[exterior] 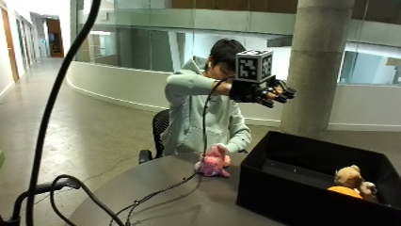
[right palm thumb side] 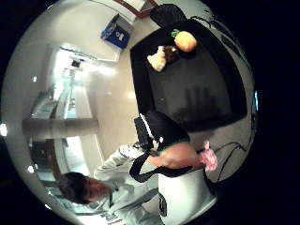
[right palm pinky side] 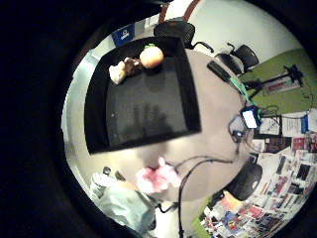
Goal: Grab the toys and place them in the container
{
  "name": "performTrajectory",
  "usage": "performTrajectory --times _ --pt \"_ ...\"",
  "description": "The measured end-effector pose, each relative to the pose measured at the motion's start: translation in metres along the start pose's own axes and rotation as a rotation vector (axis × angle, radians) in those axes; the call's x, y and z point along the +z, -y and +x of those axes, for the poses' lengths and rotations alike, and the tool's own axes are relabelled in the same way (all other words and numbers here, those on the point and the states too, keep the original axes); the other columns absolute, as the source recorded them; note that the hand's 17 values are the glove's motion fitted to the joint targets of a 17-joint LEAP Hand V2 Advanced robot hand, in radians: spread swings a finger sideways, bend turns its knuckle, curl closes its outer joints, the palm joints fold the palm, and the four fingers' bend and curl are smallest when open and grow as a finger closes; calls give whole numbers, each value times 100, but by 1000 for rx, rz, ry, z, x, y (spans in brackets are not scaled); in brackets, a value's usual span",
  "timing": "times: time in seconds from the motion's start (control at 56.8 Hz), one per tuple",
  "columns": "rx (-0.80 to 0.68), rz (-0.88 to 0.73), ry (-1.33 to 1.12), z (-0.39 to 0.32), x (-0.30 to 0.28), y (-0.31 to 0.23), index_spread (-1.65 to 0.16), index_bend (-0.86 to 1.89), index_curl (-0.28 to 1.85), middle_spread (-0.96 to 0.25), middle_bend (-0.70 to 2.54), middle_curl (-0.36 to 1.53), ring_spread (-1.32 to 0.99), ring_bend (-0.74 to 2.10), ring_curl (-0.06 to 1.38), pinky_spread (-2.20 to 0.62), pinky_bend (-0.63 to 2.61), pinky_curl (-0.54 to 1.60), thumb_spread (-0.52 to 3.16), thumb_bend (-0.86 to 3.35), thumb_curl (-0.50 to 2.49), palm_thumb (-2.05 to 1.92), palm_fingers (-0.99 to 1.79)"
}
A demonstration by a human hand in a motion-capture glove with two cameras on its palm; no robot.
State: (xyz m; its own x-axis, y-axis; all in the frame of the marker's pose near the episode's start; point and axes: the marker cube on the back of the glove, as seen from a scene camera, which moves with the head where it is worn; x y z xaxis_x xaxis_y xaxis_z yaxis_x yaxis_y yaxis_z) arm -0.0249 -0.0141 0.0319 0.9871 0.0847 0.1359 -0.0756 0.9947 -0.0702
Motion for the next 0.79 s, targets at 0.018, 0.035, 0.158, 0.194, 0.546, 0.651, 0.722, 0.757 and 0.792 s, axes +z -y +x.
performTrajectory --times 0.018,0.035,0.158,0.194,0.546,0.651,0.722,0.757,0.792 --pt "0 -18 -12 -6 3 -11 -30 7 48 -7 8 39 -9 15 30 -2 66 34 129 -3 47 9 -35" --pt "-4 -28 -19 -5 3 -20 -30 7 47 -7 8 38 -9 15 30 -2 66 34 129 -3 46 8 -35" --pt "-27 -26 -126 24 7 -79 -29 11 41 -7 12 34 -9 14 28 -1 61 33 131 -2 42 6 -29" --pt "-44 -27 -116 21 11 -96 -29 13 40 -7 13 34 -8 13 27 -1 59 33 131 -3 41 5 -28" --pt "-214 142 -91 18 73 -173 -24 31 40 -13 61 48 -28 83 38 -23 63 32 148 8 37 17 135" --pt "-238 270 -162 30 71 -166 -27 76 61 -20 95 66 -40 115 57 -38 85 45 163 17 38 27 145" --pt "-232 280 -168 32 72 -162 -26 101 73 -24 115 77 -45 133 67 -47 99 53 165 23 39 33 137" --pt "-233 274 -166 29 75 -163 -25 110 78 -25 123 81 -47 139 70 -51 105 57 164 26 40 36 129" --pt "-236 259 -163 26 78 -164 -24 117 83 -26 129 85 -48 144 74 -54 111 61 164 28 40 38 123"
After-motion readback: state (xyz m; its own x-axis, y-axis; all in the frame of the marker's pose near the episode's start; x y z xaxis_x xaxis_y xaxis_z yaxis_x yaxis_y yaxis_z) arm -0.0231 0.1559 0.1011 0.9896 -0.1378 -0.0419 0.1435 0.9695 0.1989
